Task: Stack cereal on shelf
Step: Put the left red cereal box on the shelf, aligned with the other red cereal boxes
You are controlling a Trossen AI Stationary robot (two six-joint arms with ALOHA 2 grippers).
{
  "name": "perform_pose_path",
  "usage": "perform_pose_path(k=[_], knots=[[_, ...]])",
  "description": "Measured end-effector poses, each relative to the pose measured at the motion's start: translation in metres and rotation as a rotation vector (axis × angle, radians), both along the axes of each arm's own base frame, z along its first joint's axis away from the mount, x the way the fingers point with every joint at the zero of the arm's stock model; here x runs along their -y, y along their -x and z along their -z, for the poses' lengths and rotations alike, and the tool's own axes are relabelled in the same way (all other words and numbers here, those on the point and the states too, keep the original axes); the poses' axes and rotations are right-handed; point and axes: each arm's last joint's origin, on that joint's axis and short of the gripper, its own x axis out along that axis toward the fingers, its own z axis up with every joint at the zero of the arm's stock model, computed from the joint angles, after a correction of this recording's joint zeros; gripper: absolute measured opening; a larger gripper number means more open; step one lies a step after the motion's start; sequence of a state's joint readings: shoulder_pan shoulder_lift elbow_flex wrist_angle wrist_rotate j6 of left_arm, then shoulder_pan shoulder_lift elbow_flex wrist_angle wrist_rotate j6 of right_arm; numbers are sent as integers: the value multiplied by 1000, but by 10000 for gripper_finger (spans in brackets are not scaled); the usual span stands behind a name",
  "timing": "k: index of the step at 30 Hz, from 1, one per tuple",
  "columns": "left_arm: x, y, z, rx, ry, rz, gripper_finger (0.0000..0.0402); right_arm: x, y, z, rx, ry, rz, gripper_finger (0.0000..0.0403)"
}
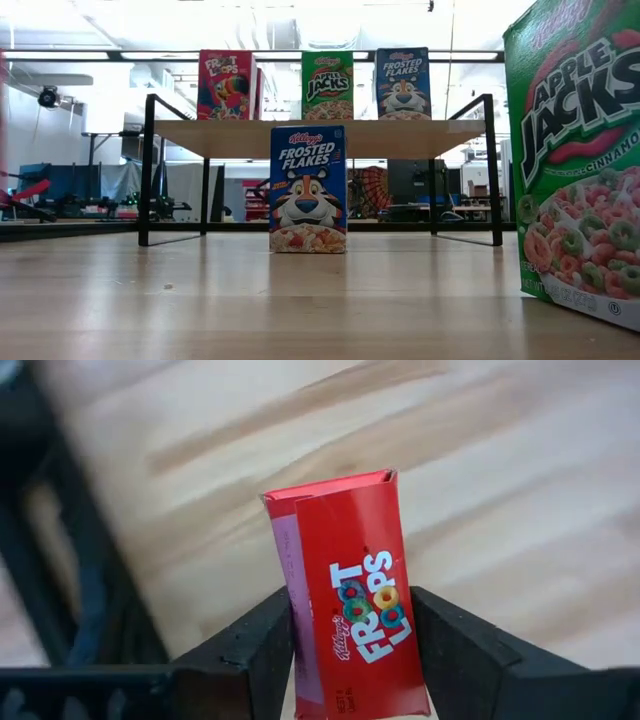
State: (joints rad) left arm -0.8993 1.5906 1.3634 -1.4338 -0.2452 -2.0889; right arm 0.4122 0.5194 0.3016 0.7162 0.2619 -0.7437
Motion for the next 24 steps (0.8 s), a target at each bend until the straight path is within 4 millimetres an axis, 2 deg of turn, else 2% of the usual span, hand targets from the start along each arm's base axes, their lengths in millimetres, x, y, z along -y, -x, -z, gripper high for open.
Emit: perform_pose_path(k=[5,9,24], knots=[[4,-14,-29,187,-73,233,171,0,0,0,0,-1,0,9],[-1,-29,-51,293,-172,365,171,0,0,0,-2,-13,-5,9],[-54,-75,-100,204,-425,792,171,-1,-2,3,-38,-80,-39,9]])
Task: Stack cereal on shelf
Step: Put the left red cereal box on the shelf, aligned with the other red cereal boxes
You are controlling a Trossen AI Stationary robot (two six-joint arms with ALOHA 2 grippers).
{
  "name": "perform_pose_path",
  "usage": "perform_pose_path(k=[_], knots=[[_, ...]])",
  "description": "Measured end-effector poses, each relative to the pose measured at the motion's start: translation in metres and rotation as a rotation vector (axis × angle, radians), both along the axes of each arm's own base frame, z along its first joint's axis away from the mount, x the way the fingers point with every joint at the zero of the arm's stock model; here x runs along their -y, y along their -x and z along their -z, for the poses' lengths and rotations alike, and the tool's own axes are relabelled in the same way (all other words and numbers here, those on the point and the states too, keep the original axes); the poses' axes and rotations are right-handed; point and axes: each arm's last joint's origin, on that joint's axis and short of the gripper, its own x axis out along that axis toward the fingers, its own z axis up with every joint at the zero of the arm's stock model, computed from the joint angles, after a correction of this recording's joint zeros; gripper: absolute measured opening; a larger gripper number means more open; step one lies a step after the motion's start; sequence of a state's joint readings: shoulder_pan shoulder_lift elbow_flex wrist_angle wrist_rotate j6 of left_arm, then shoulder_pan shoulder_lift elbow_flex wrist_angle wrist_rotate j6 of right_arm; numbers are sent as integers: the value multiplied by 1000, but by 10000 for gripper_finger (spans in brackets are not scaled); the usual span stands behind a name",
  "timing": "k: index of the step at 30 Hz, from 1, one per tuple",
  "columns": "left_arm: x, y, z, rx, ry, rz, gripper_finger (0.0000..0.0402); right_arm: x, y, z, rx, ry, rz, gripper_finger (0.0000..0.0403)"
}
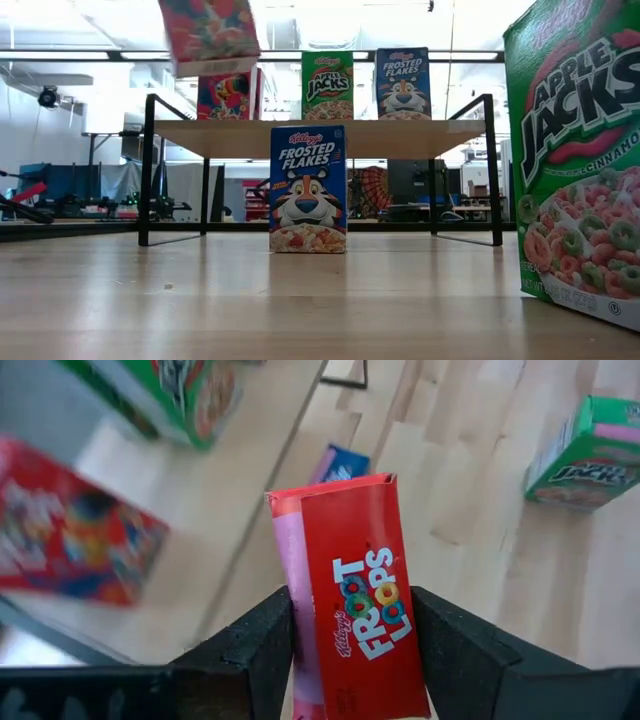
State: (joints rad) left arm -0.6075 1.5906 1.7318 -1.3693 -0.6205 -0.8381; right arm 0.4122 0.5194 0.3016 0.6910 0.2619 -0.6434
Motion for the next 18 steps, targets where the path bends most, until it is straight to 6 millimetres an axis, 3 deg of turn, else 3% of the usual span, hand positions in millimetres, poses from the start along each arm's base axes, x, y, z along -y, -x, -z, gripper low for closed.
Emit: perform_pose_path(k=[8,18], knots=[[-21,-4,-15,-103,-163,164,171,-1,-2,3,-40,-47,-24,9],[-50,-9,-15,-282,-228,276,171,-1,-2,6,-75,-120,-54,9]])
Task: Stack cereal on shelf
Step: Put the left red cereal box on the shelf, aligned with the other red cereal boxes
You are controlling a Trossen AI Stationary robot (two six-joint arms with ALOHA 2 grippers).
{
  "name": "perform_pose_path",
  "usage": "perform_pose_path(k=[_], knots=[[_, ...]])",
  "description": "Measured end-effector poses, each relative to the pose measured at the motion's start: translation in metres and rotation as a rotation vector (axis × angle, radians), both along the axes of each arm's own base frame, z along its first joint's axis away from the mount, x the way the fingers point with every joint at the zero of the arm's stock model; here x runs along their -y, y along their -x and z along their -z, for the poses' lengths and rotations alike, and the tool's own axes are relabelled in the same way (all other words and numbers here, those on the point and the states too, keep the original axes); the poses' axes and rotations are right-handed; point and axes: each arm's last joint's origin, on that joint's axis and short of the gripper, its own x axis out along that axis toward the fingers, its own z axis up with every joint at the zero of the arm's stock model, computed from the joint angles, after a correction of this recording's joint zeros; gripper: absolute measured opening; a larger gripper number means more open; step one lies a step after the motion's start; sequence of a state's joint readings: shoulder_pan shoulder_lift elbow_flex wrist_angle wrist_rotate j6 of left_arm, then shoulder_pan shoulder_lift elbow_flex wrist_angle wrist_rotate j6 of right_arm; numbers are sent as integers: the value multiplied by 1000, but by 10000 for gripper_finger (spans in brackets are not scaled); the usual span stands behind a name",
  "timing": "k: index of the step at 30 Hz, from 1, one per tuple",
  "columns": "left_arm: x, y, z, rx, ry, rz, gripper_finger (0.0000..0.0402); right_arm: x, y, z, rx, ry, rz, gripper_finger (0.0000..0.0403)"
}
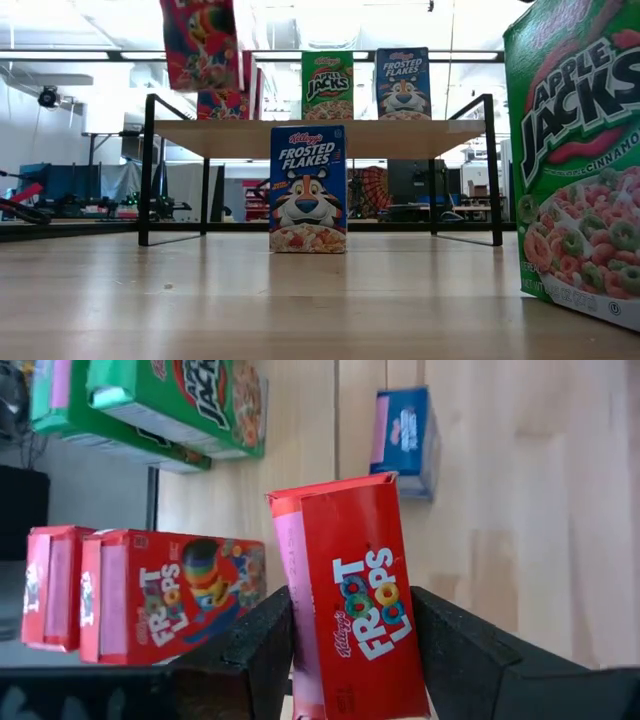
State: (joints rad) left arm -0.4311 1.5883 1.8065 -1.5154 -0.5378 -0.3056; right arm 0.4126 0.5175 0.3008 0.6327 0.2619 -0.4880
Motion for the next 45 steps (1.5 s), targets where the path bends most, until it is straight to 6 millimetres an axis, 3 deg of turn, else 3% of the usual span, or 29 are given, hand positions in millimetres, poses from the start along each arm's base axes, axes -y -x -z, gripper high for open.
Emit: perform_pose_path(k=[16,45], knots=[[-56,-7,-6,-108,78,53,171,-1,-1,3,-41,-81,-34,9],[-68,-12,-5,-93,75,46,171,-1,-1,4,-55,-88,-38,9]])
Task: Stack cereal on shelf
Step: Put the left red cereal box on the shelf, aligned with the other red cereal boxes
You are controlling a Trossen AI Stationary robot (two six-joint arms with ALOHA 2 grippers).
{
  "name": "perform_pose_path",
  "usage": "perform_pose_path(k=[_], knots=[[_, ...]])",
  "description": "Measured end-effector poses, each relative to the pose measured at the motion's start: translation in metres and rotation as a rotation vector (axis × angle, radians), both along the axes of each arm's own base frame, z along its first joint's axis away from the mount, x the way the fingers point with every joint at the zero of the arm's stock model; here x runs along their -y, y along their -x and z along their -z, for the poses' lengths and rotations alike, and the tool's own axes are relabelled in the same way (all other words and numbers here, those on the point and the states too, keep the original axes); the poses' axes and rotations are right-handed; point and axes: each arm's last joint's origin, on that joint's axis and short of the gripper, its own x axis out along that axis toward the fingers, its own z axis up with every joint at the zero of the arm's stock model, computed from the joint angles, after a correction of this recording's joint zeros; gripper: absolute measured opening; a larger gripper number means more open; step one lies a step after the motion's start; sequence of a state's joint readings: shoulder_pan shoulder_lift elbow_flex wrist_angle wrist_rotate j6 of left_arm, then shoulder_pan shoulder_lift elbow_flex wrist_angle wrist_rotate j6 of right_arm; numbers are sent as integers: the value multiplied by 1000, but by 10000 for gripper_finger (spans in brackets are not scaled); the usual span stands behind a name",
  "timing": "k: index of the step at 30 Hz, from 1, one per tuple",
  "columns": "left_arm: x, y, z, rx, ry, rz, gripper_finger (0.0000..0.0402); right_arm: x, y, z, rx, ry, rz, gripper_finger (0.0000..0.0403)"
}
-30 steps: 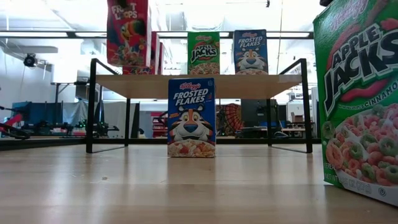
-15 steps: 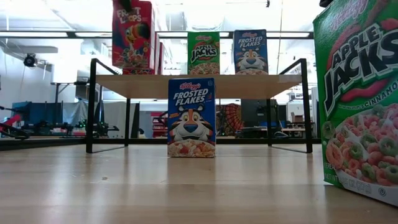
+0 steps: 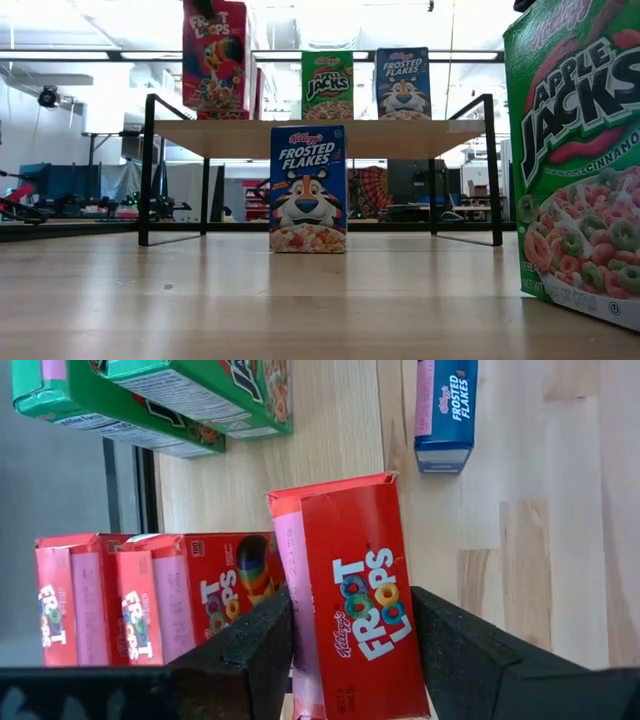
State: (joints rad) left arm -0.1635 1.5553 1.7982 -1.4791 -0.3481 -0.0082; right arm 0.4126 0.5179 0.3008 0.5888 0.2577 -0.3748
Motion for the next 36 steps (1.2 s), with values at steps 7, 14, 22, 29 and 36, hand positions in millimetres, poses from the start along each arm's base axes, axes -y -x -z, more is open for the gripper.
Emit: perform_pose_path(k=[7,14,22,29,36], knots=[[0,-3,14,-37,-7,-2,171,0,0,0,0,-1,0,9],[0,-3,12,-21,-7,-7,171,0,0,0,0,1,0,9],[-2,-2,12,-16,-2,-36,171,0,0,0,0,1,0,9],[-3,-2,12,-19,-4,-41,171,0,0,0,0,1,0,9],[-3,-2,12,-19,-5,-42,182,0,0,0,0,1,0,9]])
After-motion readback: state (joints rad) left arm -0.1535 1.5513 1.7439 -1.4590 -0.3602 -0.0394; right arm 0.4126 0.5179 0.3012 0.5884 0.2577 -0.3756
